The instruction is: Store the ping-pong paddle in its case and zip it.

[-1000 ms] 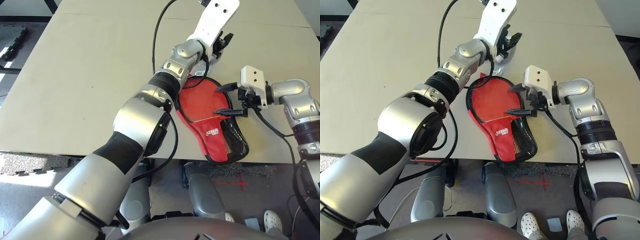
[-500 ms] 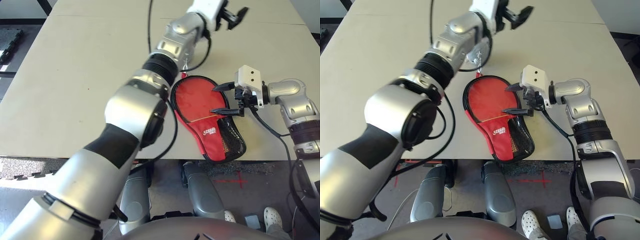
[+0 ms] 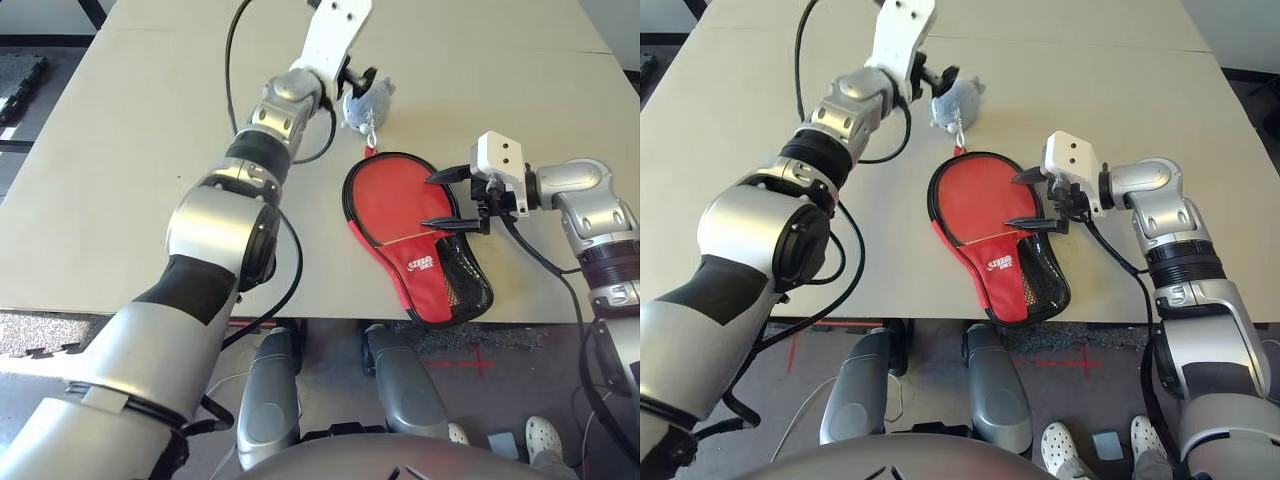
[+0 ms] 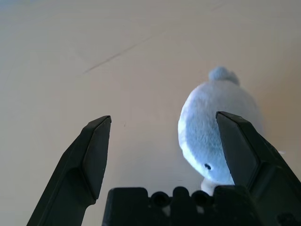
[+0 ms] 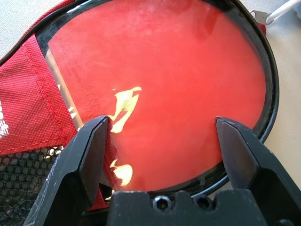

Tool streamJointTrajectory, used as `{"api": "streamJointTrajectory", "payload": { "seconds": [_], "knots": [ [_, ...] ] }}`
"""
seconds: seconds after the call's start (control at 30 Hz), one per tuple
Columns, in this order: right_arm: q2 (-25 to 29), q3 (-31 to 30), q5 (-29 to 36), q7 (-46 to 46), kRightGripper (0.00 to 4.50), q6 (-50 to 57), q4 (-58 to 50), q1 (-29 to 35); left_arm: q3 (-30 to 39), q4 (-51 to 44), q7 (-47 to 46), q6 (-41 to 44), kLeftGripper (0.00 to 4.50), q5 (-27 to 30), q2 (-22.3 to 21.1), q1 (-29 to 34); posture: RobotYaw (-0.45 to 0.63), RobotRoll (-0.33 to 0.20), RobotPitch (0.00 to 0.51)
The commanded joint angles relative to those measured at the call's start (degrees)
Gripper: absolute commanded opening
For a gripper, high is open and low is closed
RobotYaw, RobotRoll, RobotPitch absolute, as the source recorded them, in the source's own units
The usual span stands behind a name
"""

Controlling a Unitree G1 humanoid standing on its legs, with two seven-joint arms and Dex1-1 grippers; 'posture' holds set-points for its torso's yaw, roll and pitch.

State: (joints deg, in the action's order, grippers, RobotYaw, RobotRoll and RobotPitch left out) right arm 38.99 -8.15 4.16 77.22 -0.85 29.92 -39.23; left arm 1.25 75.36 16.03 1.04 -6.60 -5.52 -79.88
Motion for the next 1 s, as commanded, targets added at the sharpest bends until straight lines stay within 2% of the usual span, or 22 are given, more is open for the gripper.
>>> {"api": "streamJointTrajectory", "payload": {
  "seconds": [0.03,0.37,0.7,0.8,1.0],
  "knots": [
    [-0.5,-6.9,-6.1,-0.3,4.50,2.0,3.5,6.4,1.1,0.8,0.5,1.2,4.46,0.8,1.1,1.0,-0.09,0.000,0.305],
    [0.2,-7.0,-6.2,-0.4,4.50,2.4,1.9,7.3,3.1,1.0,1.7,2.9,4.46,2.0,4.1,1.8,-0.11,0.000,0.300],
    [0.5,-6.9,-5.8,-0.8,4.50,3.2,0.0,8.2,2.1,1.1,1.8,4.4,4.46,1.0,5.8,3.3,-0.13,0.000,0.303],
    [0.6,-6.9,-5.7,-1.0,4.50,3.4,-0.5,8.5,2.1,0.9,3.0,3.4,3.85,1.2,6.6,2.9,-0.13,0.000,0.303],
    [0.7,-6.8,-5.6,-1.2,4.50,3.7,-0.9,8.8,2.3,0.3,5.9,3.5,1.51,2.0,9.3,1.2,-0.13,0.000,0.302]
  ]
}}
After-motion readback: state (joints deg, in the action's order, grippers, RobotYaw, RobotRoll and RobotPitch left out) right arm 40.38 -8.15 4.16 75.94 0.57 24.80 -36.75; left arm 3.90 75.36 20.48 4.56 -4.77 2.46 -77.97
